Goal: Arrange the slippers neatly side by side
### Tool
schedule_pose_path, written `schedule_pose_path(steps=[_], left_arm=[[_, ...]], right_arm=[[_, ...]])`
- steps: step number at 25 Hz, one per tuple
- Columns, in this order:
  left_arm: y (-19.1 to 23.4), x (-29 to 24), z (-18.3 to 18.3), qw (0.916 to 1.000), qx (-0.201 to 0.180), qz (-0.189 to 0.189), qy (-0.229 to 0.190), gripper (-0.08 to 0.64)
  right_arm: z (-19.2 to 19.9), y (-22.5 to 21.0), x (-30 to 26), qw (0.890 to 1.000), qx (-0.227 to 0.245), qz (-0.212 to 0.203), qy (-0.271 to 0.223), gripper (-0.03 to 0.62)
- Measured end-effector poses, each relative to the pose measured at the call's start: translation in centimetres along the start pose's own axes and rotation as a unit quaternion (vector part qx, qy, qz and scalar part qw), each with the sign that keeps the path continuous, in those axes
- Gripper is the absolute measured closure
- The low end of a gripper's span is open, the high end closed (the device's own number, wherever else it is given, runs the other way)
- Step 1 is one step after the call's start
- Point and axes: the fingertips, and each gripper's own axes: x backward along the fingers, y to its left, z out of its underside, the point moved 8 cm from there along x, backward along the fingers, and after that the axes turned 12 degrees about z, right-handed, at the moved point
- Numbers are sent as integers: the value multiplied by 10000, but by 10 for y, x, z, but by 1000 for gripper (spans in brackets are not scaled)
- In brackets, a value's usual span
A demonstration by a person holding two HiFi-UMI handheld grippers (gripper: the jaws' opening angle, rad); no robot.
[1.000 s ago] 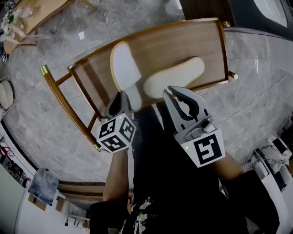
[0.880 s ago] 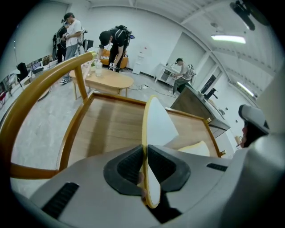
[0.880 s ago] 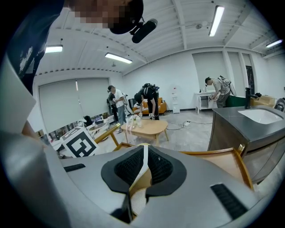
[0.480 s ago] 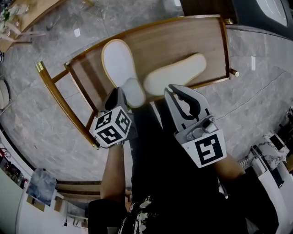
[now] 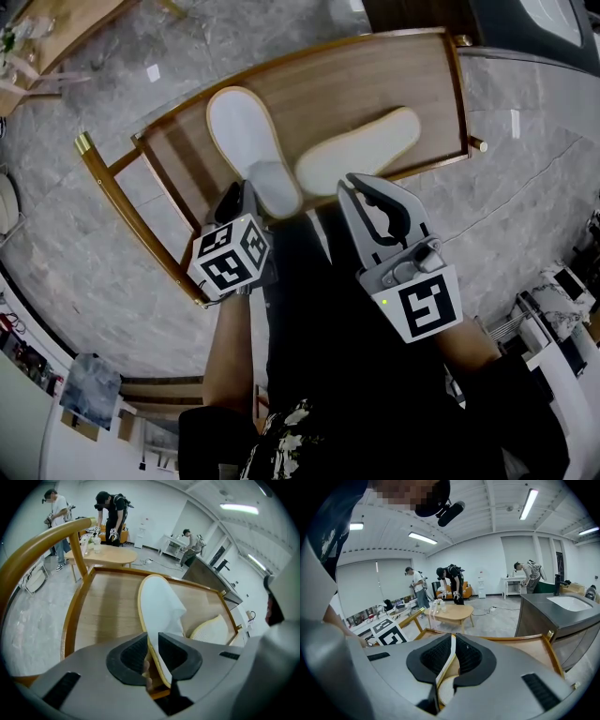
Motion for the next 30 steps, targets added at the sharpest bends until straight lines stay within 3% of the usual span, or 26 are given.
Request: schedule_pose_path(steps=[6,10,18,24,30], left_arm=[[-10,17,0,9995,-174,255,98,476],[-30,26,6,9964,-644,449,335,466],[-68,10,10,9782,-1591,1029,852,453],[-105,-10,11,9693,-1792,1327,1033,453],[-116,-30,25,9633,-1817,1414,1380,453]], right_arm=[[-4,4,3,9998,-139,162,35,545],[-1,-1,6,9984,-458,323,-27,512],[27,-26,13,9900,-928,1059,74,479],[53,-62,31,9789,-1320,1525,336,448],[82,-92,30,9787,-1119,1502,835,440]])
